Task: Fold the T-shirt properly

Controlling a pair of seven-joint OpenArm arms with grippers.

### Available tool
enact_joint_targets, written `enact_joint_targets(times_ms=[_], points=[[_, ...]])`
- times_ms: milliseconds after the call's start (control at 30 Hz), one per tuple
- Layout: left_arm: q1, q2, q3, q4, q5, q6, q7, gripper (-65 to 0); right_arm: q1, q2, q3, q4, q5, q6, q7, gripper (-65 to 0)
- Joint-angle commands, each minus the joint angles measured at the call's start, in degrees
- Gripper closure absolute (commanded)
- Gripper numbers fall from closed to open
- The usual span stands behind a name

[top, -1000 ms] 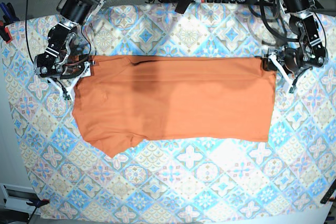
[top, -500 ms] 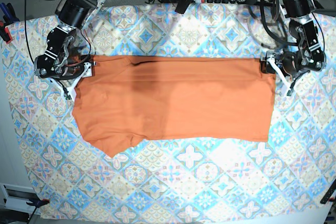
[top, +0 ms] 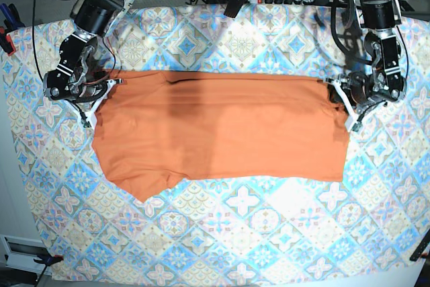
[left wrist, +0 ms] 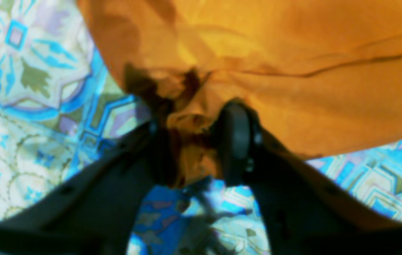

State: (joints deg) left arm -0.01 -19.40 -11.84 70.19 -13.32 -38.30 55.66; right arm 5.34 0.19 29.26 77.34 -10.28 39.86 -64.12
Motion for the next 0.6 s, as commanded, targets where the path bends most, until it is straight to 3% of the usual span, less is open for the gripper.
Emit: enact_joint_targets(times_ms=[0,200,567], points=[[0.76,0.98,1.77,-0.52,-1.32,-1.70,2.41,-14.9,0.06,0.21,-0.11,0.33,-0.40,0.14,-0.89,-8.8],[2.16,0.89,3.18,-0.44,-1.40,-1.70,2.32,-7.8,-1.17,0.21,-0.11,-0.11,-3.74,0.14,-0.89,-3.6],[6.30,0.80,2.82,-0.08,-2.02,-1.70,2.23,-5.5,-5.21,0.21,0.33,0.59,-5.32,0.14,-0.89,-0.7]])
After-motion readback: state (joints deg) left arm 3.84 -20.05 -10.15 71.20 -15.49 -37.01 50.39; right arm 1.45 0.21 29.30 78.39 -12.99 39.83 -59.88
